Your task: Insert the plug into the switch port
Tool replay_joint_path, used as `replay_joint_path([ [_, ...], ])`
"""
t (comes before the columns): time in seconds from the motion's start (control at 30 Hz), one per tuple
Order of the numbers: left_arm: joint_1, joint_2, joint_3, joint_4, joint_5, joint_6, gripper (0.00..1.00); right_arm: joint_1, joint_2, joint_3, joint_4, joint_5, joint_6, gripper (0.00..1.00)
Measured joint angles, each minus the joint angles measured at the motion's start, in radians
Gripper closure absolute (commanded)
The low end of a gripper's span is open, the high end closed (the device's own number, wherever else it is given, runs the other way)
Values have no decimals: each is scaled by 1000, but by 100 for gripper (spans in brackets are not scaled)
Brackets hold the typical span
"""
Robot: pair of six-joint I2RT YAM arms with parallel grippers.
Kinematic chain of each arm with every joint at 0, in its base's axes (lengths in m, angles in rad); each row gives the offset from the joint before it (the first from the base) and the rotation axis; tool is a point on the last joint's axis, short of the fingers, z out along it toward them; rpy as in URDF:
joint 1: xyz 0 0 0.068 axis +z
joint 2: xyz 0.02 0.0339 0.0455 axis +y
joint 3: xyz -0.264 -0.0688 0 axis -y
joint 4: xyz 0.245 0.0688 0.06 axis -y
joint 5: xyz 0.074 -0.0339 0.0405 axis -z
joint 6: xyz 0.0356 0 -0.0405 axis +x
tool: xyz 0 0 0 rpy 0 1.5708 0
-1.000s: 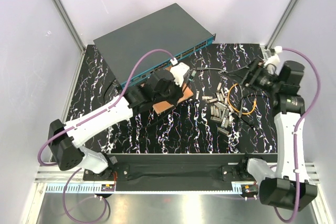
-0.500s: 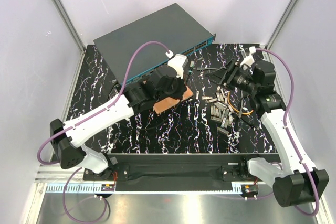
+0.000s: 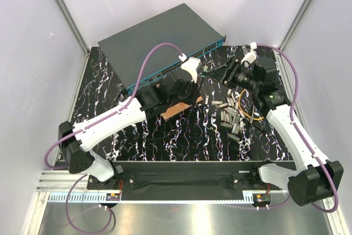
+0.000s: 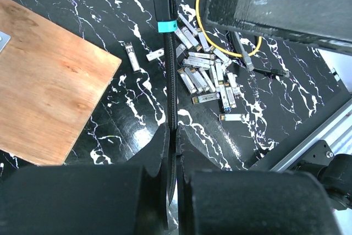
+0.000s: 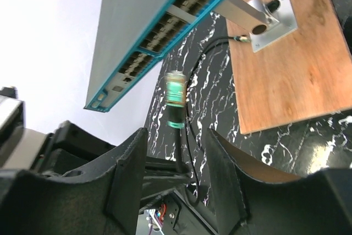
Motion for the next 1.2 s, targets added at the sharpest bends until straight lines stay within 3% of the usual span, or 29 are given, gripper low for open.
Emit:
replay_joint_path([
  [0.83, 0, 16, 39, -5, 5, -29, 100, 72, 52, 16, 19, 76, 5, 66],
  [0.93, 0, 19, 39, -5, 7, -31, 100, 74, 52, 16, 19, 77, 5, 75],
  [1.03, 0, 26, 40, -4, 8, -34, 100, 76, 52, 16, 18, 79, -3, 96],
  [1.1, 0, 27, 40, -1, 10, -34, 74, 77, 53, 16, 16, 83, -10, 100],
  [1.17, 0, 27, 40, 1, 19, -32, 55, 77, 53, 16, 16, 84, -15, 100],
  [1.2, 0, 27, 40, 0, 28, -27, 51, 77, 53, 16, 16, 83, -23, 100],
])
